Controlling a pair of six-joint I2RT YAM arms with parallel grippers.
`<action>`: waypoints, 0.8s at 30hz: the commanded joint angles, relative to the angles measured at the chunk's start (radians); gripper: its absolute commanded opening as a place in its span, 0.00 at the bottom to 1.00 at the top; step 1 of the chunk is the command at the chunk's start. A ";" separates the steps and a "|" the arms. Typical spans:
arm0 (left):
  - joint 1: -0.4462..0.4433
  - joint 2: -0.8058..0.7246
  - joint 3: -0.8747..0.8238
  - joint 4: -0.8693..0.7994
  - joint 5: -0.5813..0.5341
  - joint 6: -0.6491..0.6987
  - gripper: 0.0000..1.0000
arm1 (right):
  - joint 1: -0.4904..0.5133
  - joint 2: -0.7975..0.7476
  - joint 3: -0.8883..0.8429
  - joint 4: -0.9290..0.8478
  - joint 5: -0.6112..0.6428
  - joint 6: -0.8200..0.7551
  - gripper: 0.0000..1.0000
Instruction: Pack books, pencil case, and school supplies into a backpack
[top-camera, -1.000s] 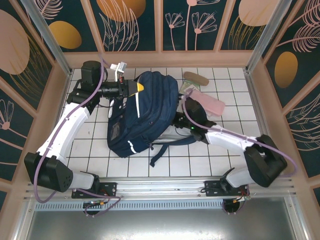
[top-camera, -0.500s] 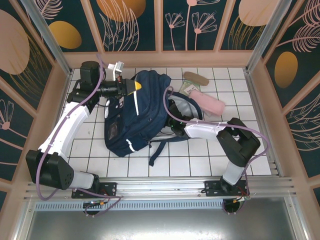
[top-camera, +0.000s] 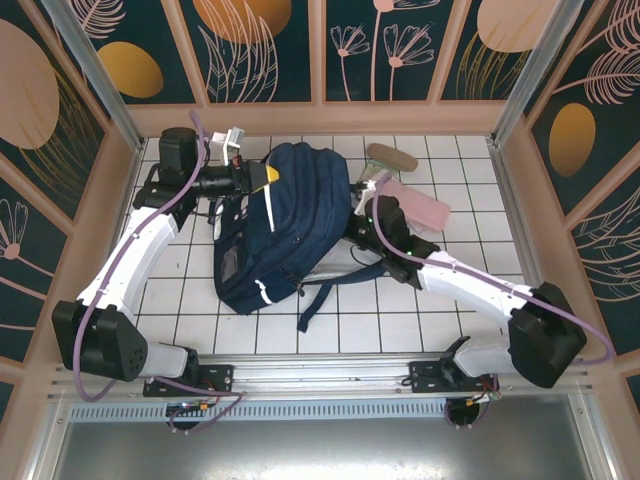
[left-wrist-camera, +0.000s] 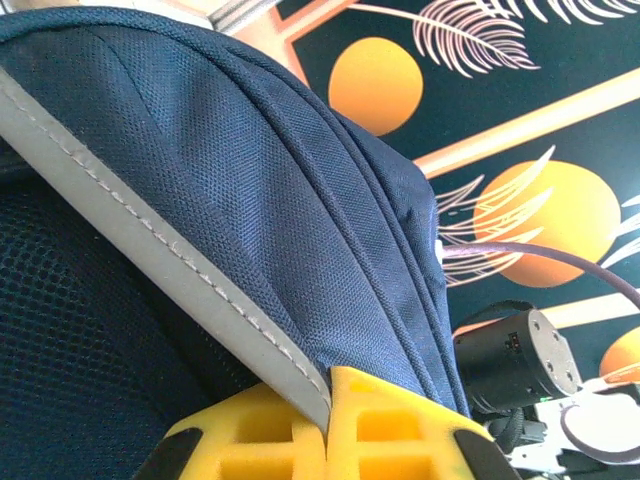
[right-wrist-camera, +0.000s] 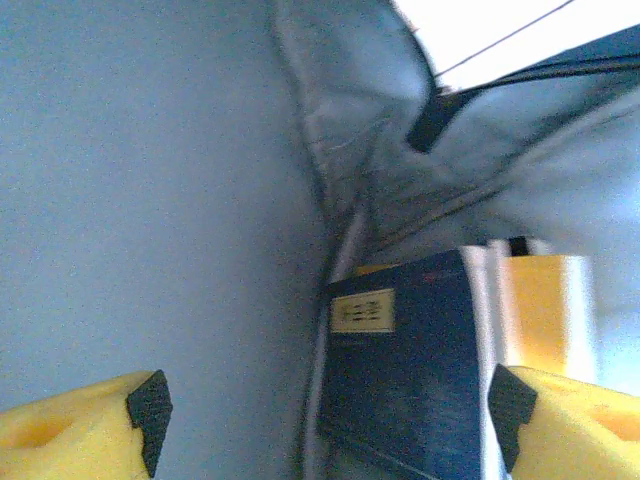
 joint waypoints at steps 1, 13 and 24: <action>0.029 -0.090 0.009 0.068 -0.056 0.063 0.00 | -0.027 -0.089 -0.042 -0.154 0.157 -0.050 0.82; 0.029 -0.165 -0.057 -0.103 -0.229 0.195 0.00 | -0.194 -0.066 -0.038 -0.348 0.260 -0.154 0.86; 0.023 -0.152 -0.177 -0.007 -0.292 0.156 0.00 | 0.011 0.137 0.069 -0.339 0.060 -0.093 0.79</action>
